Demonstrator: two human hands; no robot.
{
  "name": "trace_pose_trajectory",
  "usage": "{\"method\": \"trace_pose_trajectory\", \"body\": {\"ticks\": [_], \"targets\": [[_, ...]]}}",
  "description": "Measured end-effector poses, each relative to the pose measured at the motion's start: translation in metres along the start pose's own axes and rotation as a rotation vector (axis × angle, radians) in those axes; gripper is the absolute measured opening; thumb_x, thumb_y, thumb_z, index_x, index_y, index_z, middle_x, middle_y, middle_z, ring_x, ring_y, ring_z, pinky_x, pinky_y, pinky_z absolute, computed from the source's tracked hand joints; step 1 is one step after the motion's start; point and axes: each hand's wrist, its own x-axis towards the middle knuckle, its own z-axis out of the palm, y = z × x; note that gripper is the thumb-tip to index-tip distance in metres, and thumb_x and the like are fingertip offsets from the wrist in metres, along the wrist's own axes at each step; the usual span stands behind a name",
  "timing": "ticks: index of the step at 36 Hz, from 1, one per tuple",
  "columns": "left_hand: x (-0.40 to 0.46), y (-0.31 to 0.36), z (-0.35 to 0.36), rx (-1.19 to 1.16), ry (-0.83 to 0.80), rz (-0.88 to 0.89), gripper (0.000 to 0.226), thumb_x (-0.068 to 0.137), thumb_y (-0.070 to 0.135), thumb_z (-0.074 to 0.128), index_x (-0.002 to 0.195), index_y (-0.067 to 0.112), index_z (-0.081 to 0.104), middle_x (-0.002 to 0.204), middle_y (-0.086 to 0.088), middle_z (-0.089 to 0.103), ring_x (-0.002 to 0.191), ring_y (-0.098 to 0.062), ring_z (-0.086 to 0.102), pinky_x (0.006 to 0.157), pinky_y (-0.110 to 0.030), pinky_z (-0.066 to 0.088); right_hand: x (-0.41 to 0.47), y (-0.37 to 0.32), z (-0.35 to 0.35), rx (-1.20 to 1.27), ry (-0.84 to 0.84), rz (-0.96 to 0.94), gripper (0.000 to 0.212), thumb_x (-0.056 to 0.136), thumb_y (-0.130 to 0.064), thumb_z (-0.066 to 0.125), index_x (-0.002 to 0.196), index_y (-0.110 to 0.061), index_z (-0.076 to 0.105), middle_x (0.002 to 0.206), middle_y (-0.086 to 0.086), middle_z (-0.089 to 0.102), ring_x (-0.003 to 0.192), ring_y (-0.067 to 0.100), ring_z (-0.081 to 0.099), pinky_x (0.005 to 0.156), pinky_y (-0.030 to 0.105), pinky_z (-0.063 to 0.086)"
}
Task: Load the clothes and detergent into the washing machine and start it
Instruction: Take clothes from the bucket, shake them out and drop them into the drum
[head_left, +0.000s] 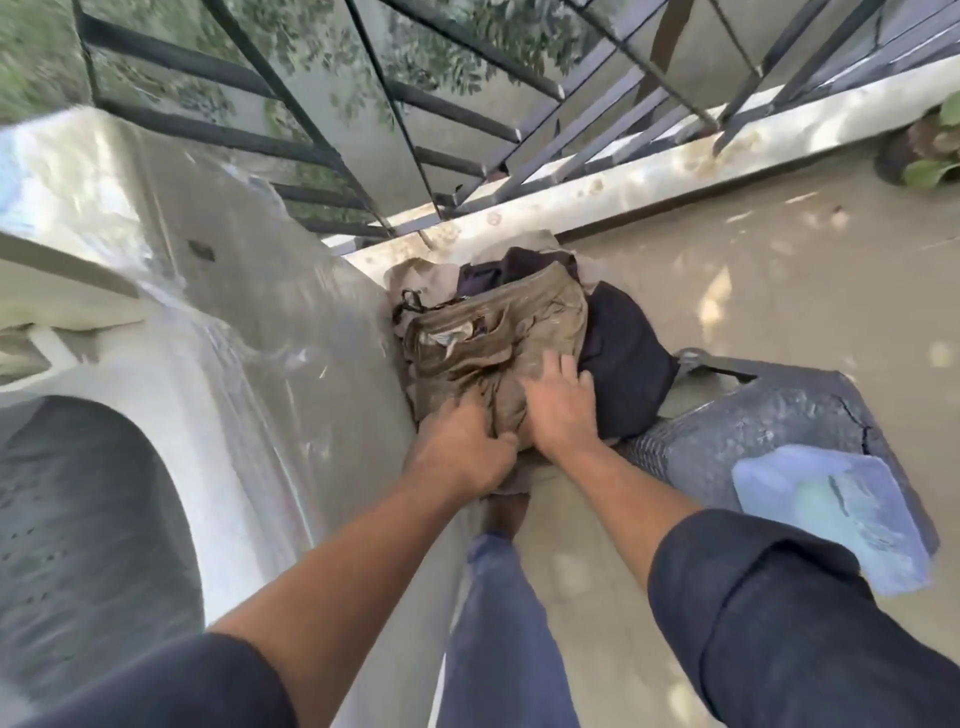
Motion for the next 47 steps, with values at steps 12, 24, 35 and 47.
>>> {"method": "trace_pose_trajectory", "body": {"ticks": [12,24,35,47], "targets": [[-0.013,-0.013,-0.019,-0.252,0.026,-0.069,0.076,0.088,0.033,0.078,0.153,0.015,0.042,0.151,-0.011,0.052,0.136,-0.034,0.053,0.113,-0.042,0.047,-0.032,-0.001,-0.059,0.697,0.244,0.146,0.024,0.093,-0.012,0.069,0.107,-0.026,0.082,0.125,-0.004,0.073,0.117,0.018,0.067,0.099,0.034,0.054],[-0.067,-0.018,-0.035,-0.461,0.169,0.204,0.152,0.059,0.031,0.105,0.162,0.055,-0.004,0.174,0.009,-0.022,0.164,-0.025,-0.014,0.132,-0.058,0.016,-0.125,-0.01,-0.169,1.508,0.198,0.088,0.019,0.086,-0.001,0.067,0.095,-0.015,0.077,0.097,-0.004,0.079,0.092,0.01,0.073,0.084,0.031,0.057],[-0.102,-0.01,-0.049,-0.643,0.148,0.503,0.074,0.087,0.007,0.085,0.133,0.057,0.056,0.131,0.031,0.068,0.127,0.004,0.062,0.115,-0.039,0.05,-0.169,0.011,-0.199,2.35,-0.121,0.016,0.019,0.08,-0.011,0.055,0.095,-0.007,0.065,0.088,0.011,0.069,0.083,0.023,0.067,0.073,0.034,0.053],[-0.17,-0.01,-0.11,-0.941,0.194,0.461,0.052,0.098,-0.012,0.053,0.131,0.026,0.07,0.115,0.003,0.08,0.11,-0.025,0.076,0.082,-0.047,0.067,-0.173,0.02,-0.18,1.525,0.09,0.485,0.019,0.102,-0.017,0.059,0.114,-0.029,0.068,0.119,0.007,0.072,0.114,0.03,0.066,0.082,0.033,0.054]]}}
